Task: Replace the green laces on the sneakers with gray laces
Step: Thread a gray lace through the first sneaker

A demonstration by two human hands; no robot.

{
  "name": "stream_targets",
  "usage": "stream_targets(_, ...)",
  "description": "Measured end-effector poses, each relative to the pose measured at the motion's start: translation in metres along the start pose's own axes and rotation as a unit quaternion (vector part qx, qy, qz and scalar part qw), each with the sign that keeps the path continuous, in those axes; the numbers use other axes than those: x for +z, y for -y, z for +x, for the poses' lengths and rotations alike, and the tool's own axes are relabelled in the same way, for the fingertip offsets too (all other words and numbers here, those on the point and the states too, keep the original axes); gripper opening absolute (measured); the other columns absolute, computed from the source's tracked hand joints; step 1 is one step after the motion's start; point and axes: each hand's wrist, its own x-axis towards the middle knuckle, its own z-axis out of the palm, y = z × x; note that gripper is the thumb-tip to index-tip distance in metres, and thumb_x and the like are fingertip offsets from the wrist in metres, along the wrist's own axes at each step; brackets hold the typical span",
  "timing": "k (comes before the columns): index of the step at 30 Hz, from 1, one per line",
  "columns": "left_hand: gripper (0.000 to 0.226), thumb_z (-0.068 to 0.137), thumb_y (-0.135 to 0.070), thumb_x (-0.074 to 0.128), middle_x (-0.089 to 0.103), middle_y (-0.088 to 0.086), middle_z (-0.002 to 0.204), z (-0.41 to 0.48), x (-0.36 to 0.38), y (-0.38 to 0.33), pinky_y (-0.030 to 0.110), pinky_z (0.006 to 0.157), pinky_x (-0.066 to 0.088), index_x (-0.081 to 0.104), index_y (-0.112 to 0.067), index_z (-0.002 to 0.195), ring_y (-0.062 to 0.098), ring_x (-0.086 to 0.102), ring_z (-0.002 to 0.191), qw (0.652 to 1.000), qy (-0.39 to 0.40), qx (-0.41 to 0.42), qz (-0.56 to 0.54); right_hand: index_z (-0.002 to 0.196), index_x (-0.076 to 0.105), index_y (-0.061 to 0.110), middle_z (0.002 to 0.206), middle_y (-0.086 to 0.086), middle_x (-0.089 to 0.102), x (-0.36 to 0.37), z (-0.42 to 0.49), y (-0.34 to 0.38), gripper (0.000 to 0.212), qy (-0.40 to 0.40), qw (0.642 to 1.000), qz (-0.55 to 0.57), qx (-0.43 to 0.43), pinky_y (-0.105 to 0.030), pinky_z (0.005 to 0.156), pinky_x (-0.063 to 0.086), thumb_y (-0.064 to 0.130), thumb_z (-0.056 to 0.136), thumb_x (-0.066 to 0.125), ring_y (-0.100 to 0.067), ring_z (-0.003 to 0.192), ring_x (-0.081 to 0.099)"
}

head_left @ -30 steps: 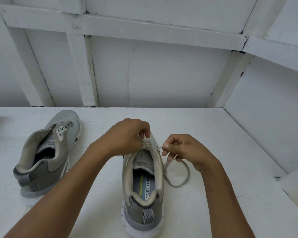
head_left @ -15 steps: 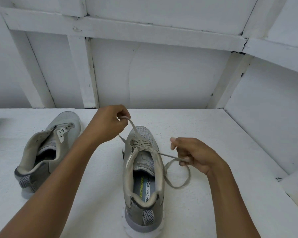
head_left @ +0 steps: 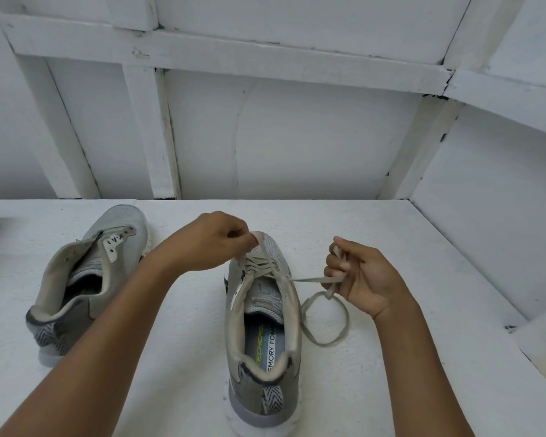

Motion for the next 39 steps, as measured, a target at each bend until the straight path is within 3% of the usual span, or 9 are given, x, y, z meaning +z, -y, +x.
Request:
stream_targets(3,0.043,0.091,-0.051,0.060,0.062,-0.003,0.063,0.000,0.005,-0.001,0.030,0.060,0.041,0.064,-0.011,0.076,0.010,0.051,0.058,0.999,0.038,0.020,0.016,0.068,0.043,0.017,0.052,0.004,0.024,-0.002,-0.004,-0.002,0.031,-0.006,0.988,-0.151,-0.006,-0.024,0.045,0.034,0.032,0.082,0.067,-0.009,0.042,0.024)
stream_targets(7,0.034,0.084,-0.053,0.069,0.060,-0.008,0.063,-0.002,0.005,-0.007,0.024,0.058,0.037,0.066,-0.020,0.076,0.003,0.044,0.054,0.997,0.064,0.047,0.015,0.081,0.066,0.013,0.053,0.003,0.028,0.004,-0.014,-0.005,0.027,0.098,0.912,-0.397,0.026,-0.023,0.048,0.031,0.037,0.076,0.077,-0.011,0.050,0.023)
stream_targets(10,0.024,0.079,-0.052,0.074,0.066,-0.008,0.077,-0.003,0.003,-0.011,0.020,0.058,0.039,0.066,-0.029,0.079,-0.001,0.049,0.058,0.995,0.078,0.053,0.036,0.076,0.070,0.016,0.059,-0.002,0.038,0.005,-0.012,-0.008,0.012,0.128,0.923,-0.362,-0.012,-0.023,0.053,0.038,0.025,0.081,0.075,-0.013,0.054,0.033)
stream_targets(15,0.018,0.082,-0.048,0.073,0.065,-0.017,0.090,-0.003,0.002,-0.008,0.021,0.062,0.041,0.065,-0.035,0.091,-0.009,0.054,0.064,0.992,0.107,0.037,0.061,0.061,0.057,0.010,0.094,-0.020,0.072,0.004,-0.003,-0.003,0.020,0.074,0.993,-0.085,-0.043,-0.036,0.076,0.059,0.011,0.081,0.061,-0.029,0.084,0.069)
stream_targets(19,0.013,0.082,-0.043,0.073,0.065,-0.019,0.094,-0.003,0.000,-0.009,0.021,0.064,0.041,0.064,-0.039,0.091,-0.012,0.053,0.068,0.989,0.125,0.042,0.064,0.055,0.047,0.012,0.052,-0.010,0.051,0.003,-0.004,0.001,0.023,0.013,0.998,0.043,-0.047,-0.038,0.063,0.059,0.014,0.078,0.052,-0.026,0.053,0.059)
stream_targets(24,0.012,0.082,-0.029,0.072,0.066,-0.019,0.088,-0.002,0.002,-0.011,0.039,0.074,0.054,0.068,-0.039,0.088,0.000,0.056,0.066,0.989,0.137,0.041,0.036,0.059,0.042,0.016,0.046,0.000,0.028,0.006,-0.001,-0.007,0.029,-0.011,0.998,-0.030,-0.054,-0.030,0.053,0.048,0.014,0.081,0.060,-0.014,0.041,0.031)
stream_targets(31,0.010,0.088,-0.028,0.068,0.071,-0.013,0.093,0.002,0.007,-0.011,0.037,0.084,0.053,0.075,-0.034,0.092,0.010,0.062,0.086,0.987,0.147,0.048,0.034,0.089,0.071,0.009,0.061,0.001,0.045,0.014,-0.006,-0.008,0.020,0.031,0.943,-0.329,-0.034,-0.023,0.048,0.033,0.025,0.096,0.061,-0.011,0.049,0.032)
stream_targets(36,0.023,0.097,-0.033,0.058,0.070,0.006,0.087,0.006,0.011,-0.002,0.026,0.066,0.042,0.076,-0.021,0.089,0.007,0.052,0.068,0.987,0.149,0.038,-0.055,0.081,0.072,0.006,0.059,0.005,0.051,0.018,-0.007,-0.010,0.026,0.061,0.882,-0.466,-0.025,-0.023,0.050,0.029,0.027,0.094,0.065,-0.013,0.055,0.033)
stream_targets(39,0.024,0.098,-0.028,0.058,0.067,0.001,0.075,0.007,0.012,-0.001,0.018,0.057,0.039,0.076,-0.018,0.087,0.005,0.048,0.062,0.984,0.152,0.031,-0.082,0.073,0.071,0.017,0.057,0.008,0.050,0.020,-0.005,-0.010,0.022,0.072,0.882,-0.465,-0.030,-0.021,0.051,0.031,0.024,0.093,0.067,-0.009,0.053,0.036)
